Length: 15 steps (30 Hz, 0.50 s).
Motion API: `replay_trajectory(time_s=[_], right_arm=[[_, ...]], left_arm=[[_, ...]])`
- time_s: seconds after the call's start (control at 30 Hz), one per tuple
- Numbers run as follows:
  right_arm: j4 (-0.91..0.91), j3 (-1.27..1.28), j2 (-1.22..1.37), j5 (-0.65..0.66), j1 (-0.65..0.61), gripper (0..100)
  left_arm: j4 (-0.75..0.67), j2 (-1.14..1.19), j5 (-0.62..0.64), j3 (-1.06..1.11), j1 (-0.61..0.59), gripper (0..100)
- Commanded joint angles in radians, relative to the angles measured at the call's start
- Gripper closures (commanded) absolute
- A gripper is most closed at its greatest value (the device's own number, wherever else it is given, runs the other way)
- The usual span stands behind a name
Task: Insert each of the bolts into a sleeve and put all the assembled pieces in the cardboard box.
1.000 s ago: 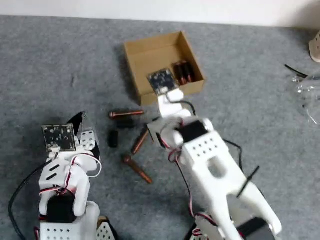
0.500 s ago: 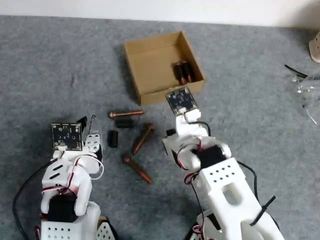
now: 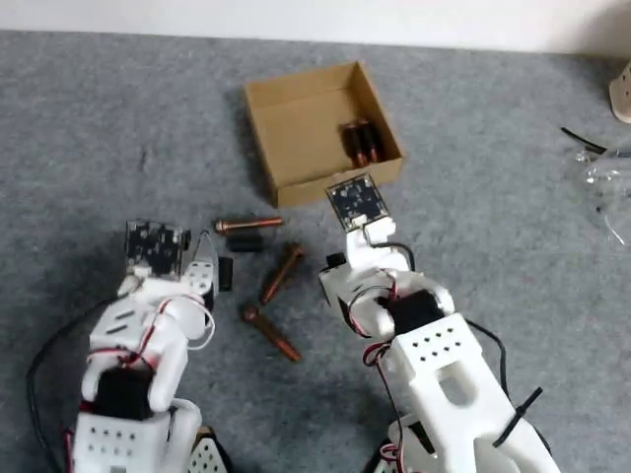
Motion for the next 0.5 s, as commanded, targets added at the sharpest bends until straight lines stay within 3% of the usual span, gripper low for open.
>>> replay_trajectory(time_s=[0.0, 0.2, 0.47], right_arm=[[-0.059, -0.007, -0.038, 0.012, 0.015, 99.5], [-0.068, 0.012, -0.038, 0.015, 0.016, 99.5], [-0.102, 0.016, -0.036, 0.058, 0.027, 99.5]], left_arm=[[0.026, 0.278, 0.005, -0.177, 0.068, 92], [0.166, 0.530, 0.269, -0.266, 0.136, 82], [0.181, 0.573, 0.284, -0.182, 0.200, 89]])
